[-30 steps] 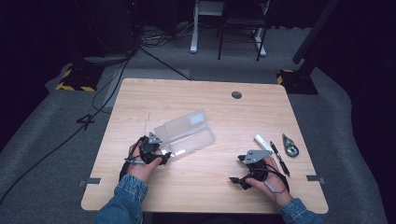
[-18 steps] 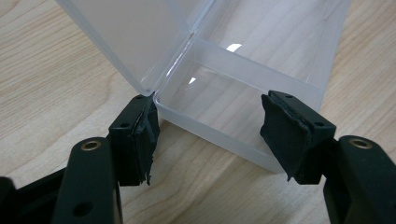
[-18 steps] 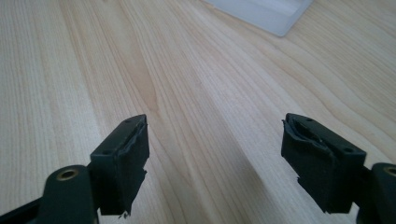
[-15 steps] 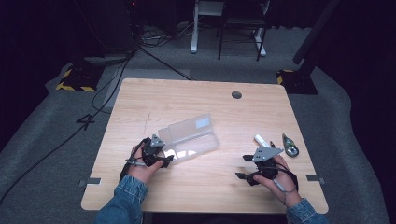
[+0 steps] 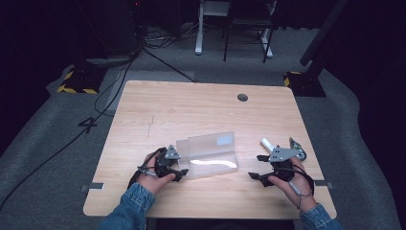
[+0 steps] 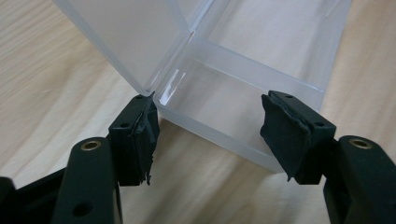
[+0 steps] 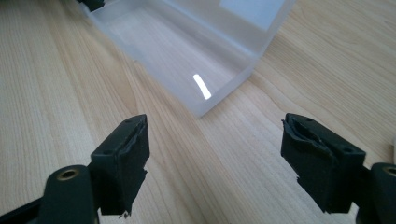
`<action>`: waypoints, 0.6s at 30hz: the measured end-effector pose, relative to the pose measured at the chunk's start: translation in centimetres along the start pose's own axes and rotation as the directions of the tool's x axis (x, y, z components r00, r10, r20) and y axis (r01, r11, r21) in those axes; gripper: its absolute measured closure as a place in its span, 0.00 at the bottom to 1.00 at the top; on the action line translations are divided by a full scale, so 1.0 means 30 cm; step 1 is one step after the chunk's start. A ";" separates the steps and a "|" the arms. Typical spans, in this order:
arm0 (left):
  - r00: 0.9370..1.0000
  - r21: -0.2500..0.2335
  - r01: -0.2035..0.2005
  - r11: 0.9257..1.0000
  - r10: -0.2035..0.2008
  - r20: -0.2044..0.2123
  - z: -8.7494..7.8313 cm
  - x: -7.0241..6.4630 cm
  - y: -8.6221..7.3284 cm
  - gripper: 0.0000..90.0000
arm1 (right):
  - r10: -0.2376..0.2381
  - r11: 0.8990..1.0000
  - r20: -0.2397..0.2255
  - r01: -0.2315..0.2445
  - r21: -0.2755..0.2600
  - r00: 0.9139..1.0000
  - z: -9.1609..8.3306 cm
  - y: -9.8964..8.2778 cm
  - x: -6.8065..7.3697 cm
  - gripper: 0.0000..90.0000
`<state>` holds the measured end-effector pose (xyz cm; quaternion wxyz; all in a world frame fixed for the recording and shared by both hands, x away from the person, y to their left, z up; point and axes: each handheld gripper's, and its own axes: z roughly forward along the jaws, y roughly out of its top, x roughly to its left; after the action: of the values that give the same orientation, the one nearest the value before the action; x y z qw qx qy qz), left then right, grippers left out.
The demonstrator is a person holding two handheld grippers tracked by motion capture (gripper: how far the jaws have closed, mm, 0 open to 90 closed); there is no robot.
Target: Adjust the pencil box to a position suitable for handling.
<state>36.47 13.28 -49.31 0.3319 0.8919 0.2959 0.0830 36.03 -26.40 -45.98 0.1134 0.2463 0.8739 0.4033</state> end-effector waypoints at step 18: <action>0.970 -0.001 -0.185 0.983 0.182 0.163 0.027 -0.095 0.027 0.40 | 0.045 0.999 0.062 -0.045 -0.010 0.997 -0.049 -0.024 -0.050 0.27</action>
<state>34.83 10.68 -49.27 0.3393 0.9215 0.1848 0.0385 36.47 -28.53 -45.58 0.1324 0.2777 0.8624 0.4019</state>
